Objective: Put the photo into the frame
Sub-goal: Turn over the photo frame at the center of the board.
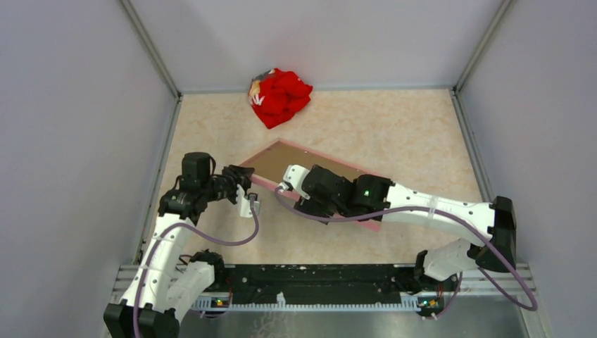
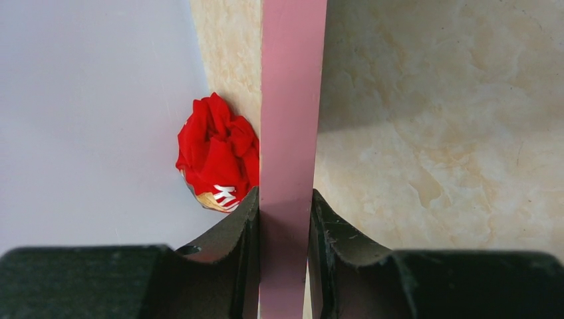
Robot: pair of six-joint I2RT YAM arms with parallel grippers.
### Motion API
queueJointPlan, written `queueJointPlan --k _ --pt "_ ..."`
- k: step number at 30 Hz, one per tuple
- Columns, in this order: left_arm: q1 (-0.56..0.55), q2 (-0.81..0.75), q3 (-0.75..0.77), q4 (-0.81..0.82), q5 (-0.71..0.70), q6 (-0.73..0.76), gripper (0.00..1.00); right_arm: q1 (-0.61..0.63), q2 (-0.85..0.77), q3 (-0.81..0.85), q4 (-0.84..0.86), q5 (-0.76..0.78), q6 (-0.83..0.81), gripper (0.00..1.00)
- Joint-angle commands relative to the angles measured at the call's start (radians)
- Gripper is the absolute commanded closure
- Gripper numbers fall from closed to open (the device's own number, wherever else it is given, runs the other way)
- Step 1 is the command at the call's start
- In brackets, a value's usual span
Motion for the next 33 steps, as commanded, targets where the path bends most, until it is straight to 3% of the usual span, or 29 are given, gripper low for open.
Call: queueJointPlan --k 1,7,13,15,16,17,19,22,33 --pt "0.003 -0.005 0.058 -0.007 0.081 -0.101 0.81 0.013 0.023 -0.014 0.071 0.144 -0.056 0.3" --pt "0.003 0.01 0.074 -0.005 0.084 -0.129 0.82 0.013 -0.002 -0.055 0.157 0.185 -0.086 0.47" --pt "0.003 0.025 0.084 -0.006 0.084 -0.144 0.83 0.013 -0.004 -0.098 0.205 0.191 -0.122 0.49" --pt "0.003 0.026 0.087 -0.005 0.086 -0.151 0.83 0.013 0.005 -0.096 0.206 0.198 -0.132 0.61" --pt "0.003 0.028 0.089 0.001 0.088 -0.163 0.77 0.012 0.011 -0.084 0.2 0.203 -0.129 0.71" --pt "0.003 0.028 0.092 0.017 0.088 -0.191 0.57 0.013 0.021 -0.064 0.19 0.215 -0.118 0.83" --pt "0.003 0.03 0.102 0.057 0.088 -0.247 0.37 0.009 0.039 -0.015 0.168 0.23 -0.095 1.0" --pt "0.003 0.038 0.12 0.102 0.09 -0.328 0.04 -0.012 0.052 0.064 0.149 0.218 -0.074 1.0" --pt "0.014 0.162 0.305 0.089 0.077 -0.682 0.01 -0.278 0.088 0.426 0.046 -0.104 0.171 1.0"
